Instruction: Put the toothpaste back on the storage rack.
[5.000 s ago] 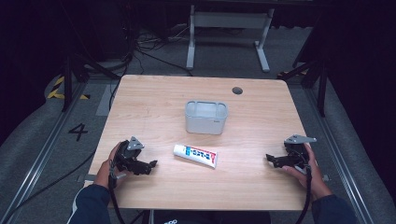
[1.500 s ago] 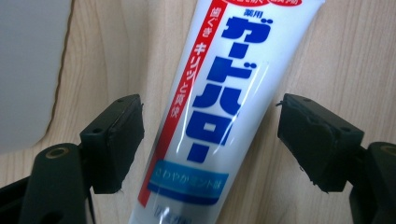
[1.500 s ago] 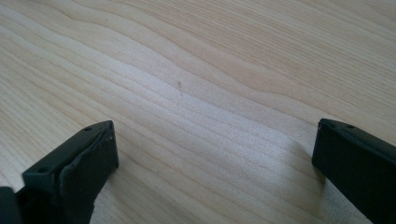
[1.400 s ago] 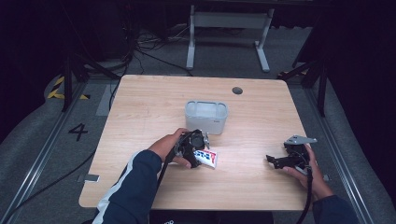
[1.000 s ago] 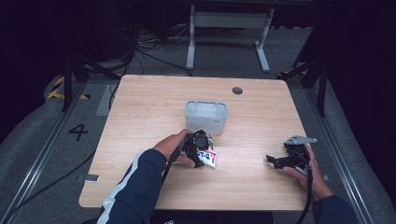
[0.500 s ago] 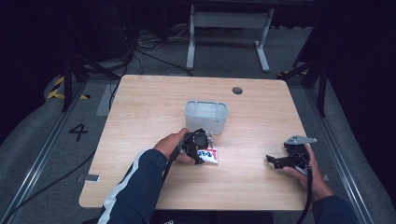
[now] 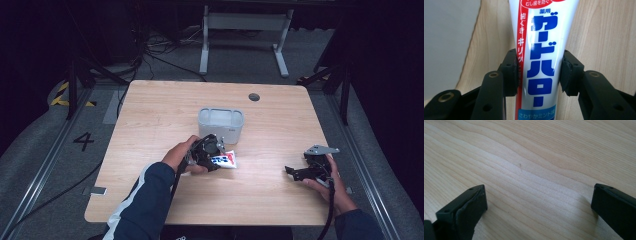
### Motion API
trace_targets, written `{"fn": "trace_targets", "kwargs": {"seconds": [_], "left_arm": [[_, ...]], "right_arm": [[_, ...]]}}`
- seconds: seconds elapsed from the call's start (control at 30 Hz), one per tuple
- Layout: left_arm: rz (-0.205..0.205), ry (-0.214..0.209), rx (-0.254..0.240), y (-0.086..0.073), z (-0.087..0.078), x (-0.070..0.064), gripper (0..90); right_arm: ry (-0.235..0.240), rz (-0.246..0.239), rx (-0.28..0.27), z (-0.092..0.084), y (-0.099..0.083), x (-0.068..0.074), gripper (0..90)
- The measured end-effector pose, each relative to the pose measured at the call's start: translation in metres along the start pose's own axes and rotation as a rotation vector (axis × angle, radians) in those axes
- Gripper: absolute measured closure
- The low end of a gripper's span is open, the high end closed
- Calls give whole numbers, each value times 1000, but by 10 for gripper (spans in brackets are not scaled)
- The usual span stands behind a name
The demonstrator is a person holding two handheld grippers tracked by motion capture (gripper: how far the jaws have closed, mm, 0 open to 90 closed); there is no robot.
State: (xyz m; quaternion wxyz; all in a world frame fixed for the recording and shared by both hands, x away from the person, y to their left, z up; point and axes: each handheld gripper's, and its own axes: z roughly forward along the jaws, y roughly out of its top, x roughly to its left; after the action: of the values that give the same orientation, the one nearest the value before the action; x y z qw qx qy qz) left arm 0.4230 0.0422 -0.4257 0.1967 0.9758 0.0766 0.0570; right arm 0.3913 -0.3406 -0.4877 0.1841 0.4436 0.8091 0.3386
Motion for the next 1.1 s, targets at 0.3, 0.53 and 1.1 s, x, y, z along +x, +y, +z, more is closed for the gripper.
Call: {"fn": "trace_targets", "kwargs": {"seconds": [0.3,0.53,1.1], "left_arm": [[-19,22,-102,1,-15,-6,590],[-54,30,-209,5,-38,-7,601],[-108,51,-377,14,-67,-6,607]], "right_arm": [[1,-1,0,0,0,0,3],[1,0,1,0,0,0,4],[3,-1,0,0,0,0,3]]}}
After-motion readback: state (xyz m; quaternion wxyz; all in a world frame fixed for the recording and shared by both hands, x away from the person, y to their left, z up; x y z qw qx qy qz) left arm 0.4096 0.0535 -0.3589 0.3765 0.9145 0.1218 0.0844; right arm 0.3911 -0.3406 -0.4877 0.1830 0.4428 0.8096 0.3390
